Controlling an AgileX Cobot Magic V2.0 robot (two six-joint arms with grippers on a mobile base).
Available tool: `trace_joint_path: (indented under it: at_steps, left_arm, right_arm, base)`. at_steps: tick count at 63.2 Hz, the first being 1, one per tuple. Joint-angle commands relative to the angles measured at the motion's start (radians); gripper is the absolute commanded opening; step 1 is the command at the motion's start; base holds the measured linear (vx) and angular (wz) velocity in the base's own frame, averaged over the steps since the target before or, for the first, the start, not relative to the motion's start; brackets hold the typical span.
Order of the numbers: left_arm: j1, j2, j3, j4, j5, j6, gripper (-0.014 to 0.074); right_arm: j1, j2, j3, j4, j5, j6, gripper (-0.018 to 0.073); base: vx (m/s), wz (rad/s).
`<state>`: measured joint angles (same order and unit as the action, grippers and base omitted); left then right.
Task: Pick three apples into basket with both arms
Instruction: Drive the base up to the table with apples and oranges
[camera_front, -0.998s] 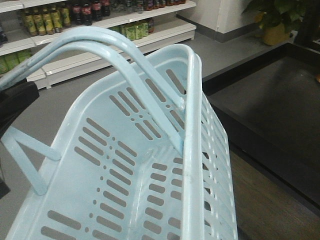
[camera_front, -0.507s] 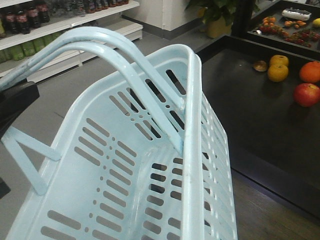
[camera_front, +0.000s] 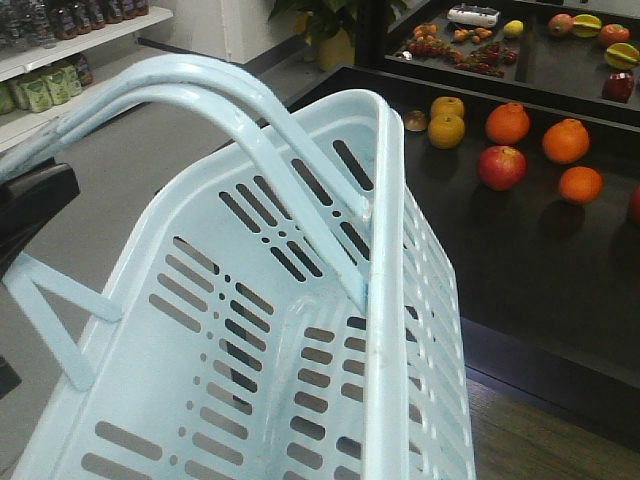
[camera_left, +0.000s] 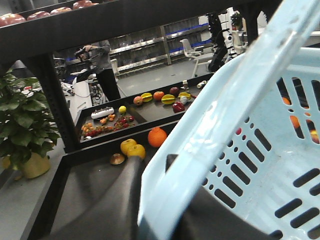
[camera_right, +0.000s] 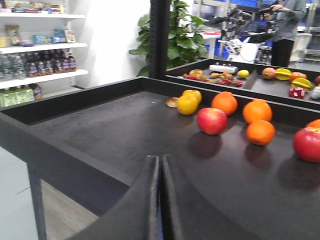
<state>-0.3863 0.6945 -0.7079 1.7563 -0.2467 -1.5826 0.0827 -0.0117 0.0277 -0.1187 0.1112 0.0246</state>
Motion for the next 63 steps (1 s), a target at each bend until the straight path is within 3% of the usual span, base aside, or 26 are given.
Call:
trace_joint_path:
  at_steps: [1, 63]
  left_arm:
    - [-0.004, -0.001, -0.029, 0.019, 0.031, -0.024, -0.0006]
    - [-0.004, -0.001, -0.029, 0.019, 0.031, -0.024, -0.0006]
  right_arm:
    - [-0.005, -0.012, 0.014, -0.009, -0.071, -0.007, -0.0008]
    - [-0.005, -0.012, 0.014, -0.009, -0.071, -0.007, -0.0008]
  base:
    - [0.02, -0.30]
    - [0.00, -0.24]
